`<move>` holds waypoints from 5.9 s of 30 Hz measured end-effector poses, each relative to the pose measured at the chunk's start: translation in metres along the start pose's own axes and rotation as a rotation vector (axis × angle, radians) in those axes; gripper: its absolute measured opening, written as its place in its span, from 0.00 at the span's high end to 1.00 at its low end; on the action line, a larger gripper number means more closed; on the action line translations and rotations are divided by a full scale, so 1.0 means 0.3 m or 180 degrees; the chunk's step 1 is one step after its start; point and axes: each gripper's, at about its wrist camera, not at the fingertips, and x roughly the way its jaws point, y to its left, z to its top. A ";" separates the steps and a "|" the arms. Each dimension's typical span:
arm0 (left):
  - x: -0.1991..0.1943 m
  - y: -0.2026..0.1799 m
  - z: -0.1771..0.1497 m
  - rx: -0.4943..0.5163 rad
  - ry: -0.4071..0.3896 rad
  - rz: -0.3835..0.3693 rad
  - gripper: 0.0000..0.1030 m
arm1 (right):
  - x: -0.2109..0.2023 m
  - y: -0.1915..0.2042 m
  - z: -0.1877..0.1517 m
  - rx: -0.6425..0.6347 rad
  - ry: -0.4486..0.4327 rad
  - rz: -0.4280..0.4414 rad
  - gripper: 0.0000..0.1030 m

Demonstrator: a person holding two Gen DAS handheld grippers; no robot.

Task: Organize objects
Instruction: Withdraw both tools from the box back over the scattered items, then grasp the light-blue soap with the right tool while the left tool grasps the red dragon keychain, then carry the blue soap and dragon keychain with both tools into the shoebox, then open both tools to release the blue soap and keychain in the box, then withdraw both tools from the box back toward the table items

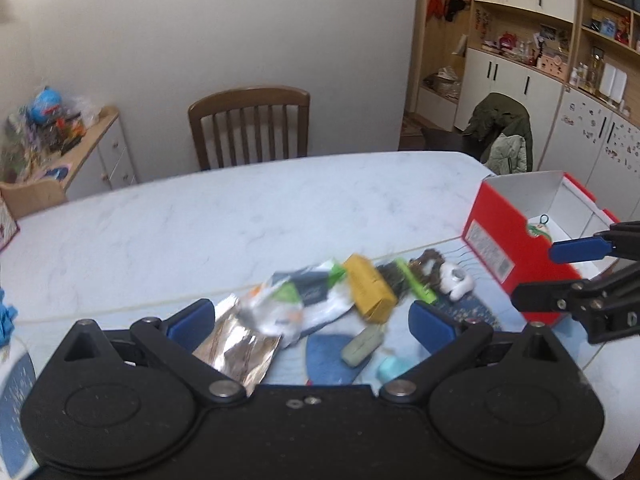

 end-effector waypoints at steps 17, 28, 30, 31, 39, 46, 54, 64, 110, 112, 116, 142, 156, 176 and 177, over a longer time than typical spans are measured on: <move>0.189 0.019 -0.264 0.0117 0.0322 0.0157 0.01 | 0.280 0.149 -0.112 -0.0306 0.0445 -0.0051 0.19; 0.240 0.003 -0.307 0.0109 0.0422 0.0106 0.23 | 0.372 0.163 -0.141 -0.0302 0.0657 -0.0069 0.37; 0.247 0.005 -0.306 0.0089 0.0430 0.0101 0.26 | 0.386 0.168 -0.145 -0.0318 0.0681 -0.0077 0.39; 0.250 0.007 -0.306 0.0079 0.0431 0.0103 0.26 | 0.393 0.170 -0.147 -0.0327 0.0693 -0.0080 0.40; 0.254 -0.002 -0.302 0.0083 0.0405 0.0068 0.43 | 0.421 0.180 -0.147 -0.0334 0.0736 -0.0062 0.54; 0.251 0.004 -0.296 0.0033 0.0403 0.0037 0.62 | 0.436 0.175 -0.149 -0.0270 0.0796 -0.0022 0.70; 0.239 0.003 -0.287 -0.0033 0.0445 0.0027 0.65 | 0.406 0.165 -0.154 -0.0180 0.0758 0.0002 0.71; 0.137 -0.031 -0.207 -0.0122 0.0453 -0.0046 0.65 | 0.247 0.105 -0.132 0.0100 0.0603 0.0022 0.71; 0.279 -0.974 0.350 0.0716 0.0528 -0.0821 0.65 | -0.149 -0.907 -0.077 0.0598 0.0153 -0.0857 0.71; 0.318 -1.001 0.352 0.0718 0.0570 -0.0764 0.65 | -0.111 -0.944 -0.078 0.0560 0.0214 -0.0856 0.71; 0.396 -1.044 0.356 0.0734 0.0647 -0.0664 0.65 | -0.034 -0.994 -0.081 0.0501 0.0321 -0.0851 0.71; 0.777 -1.129 0.259 0.0850 0.1529 -0.0189 0.69 | 0.221 -1.050 -0.076 0.0244 0.0913 -0.0603 0.71; 0.730 -1.118 0.257 0.0742 0.1575 -0.0235 0.54 | 0.163 -1.028 -0.062 0.0110 0.0779 -0.0487 0.71; 0.395 -1.032 0.329 0.0545 0.0828 -0.0445 0.23 | -0.173 -0.902 -0.036 0.0035 0.0104 -0.0194 0.46; 0.378 -1.022 0.329 0.0515 0.0803 -0.0457 0.23 | -0.186 -0.893 -0.034 0.0037 0.0073 -0.0169 0.44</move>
